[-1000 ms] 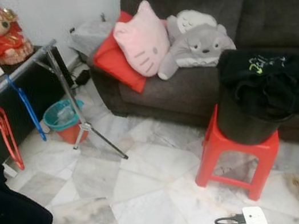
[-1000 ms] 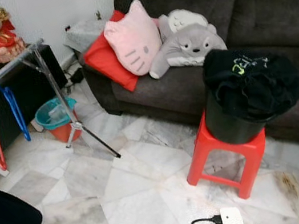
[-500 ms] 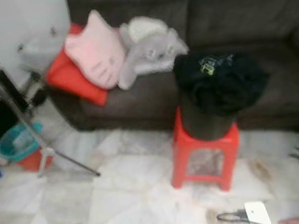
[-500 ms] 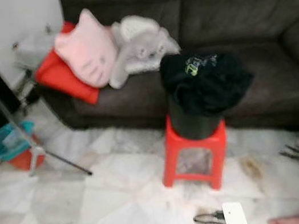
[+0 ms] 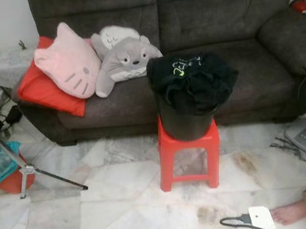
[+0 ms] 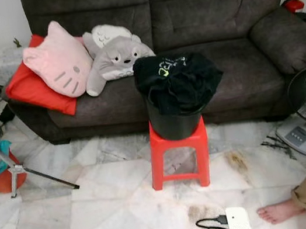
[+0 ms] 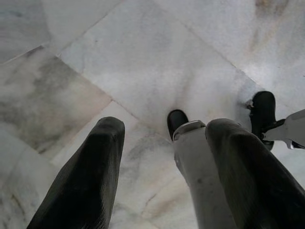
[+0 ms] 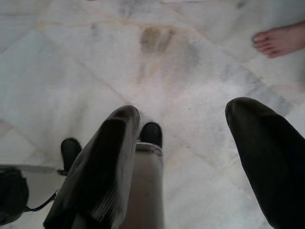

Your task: Hang hanger

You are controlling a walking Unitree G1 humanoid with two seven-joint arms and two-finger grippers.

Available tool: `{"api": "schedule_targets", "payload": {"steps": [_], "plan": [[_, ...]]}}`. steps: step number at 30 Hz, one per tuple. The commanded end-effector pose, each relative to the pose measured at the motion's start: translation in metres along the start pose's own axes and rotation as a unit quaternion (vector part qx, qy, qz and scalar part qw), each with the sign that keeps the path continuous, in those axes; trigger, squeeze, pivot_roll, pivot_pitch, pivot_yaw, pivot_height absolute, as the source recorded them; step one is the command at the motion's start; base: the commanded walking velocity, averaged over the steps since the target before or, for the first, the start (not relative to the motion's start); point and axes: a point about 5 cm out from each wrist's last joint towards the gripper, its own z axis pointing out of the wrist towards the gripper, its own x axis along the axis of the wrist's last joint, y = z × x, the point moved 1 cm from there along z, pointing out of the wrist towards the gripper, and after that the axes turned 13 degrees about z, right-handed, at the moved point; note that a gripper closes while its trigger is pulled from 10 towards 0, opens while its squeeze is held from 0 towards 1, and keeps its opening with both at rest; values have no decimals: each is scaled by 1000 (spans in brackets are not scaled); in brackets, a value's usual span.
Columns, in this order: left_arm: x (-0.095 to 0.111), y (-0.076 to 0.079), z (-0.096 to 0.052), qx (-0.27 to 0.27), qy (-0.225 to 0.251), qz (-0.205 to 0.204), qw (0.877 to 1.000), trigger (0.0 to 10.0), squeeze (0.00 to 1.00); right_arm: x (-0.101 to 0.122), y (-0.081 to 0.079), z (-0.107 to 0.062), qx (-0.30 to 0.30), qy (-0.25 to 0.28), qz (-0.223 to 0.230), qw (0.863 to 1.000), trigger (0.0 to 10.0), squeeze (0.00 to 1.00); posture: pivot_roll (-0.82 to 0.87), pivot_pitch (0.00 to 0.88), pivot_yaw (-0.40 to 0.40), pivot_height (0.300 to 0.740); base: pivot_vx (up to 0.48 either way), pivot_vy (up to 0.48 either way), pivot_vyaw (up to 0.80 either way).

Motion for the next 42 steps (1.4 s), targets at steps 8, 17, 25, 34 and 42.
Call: {"api": "schedule_targets", "payload": {"steps": [8, 17, 25, 34, 42], "plan": [[-4, -2, -1, 2, -5, -2, 1000, 10000, 0, 1, 0, 0, -2, 4, 2, 1000, 10000, 0, 67, 0, 16, 740, 63, 0, 0], [-5, -1, -1, 1, -6, -3, 1000, 10000, 0, 0, 1, 0, -5, 8, 6, 1000, 10000, 0, 69, 0, 15, 740, 269, 0, 0], [-5, -1, -1, 1, -6, -3, 1000, 10000, 0, 1, 1, 0, -5, 10, 6, 1000, 10000, 0, 69, 0, 16, 740, 305, 0, 0], [-5, 0, -1, -2, -5, 0, 1000, 10000, 0, 0, 2, -1, -8, 14, 12, 1000, 10000, 0, 66, 0, 17, 740, 307, 0, 0], [-5, -1, -1, -2, -5, 0, 1000, 10000, 0, 1, 1, -1, -8, 18, 9, 1000, 10000, 0, 67, 0, 17, 740, 307, 0, -286]]}}
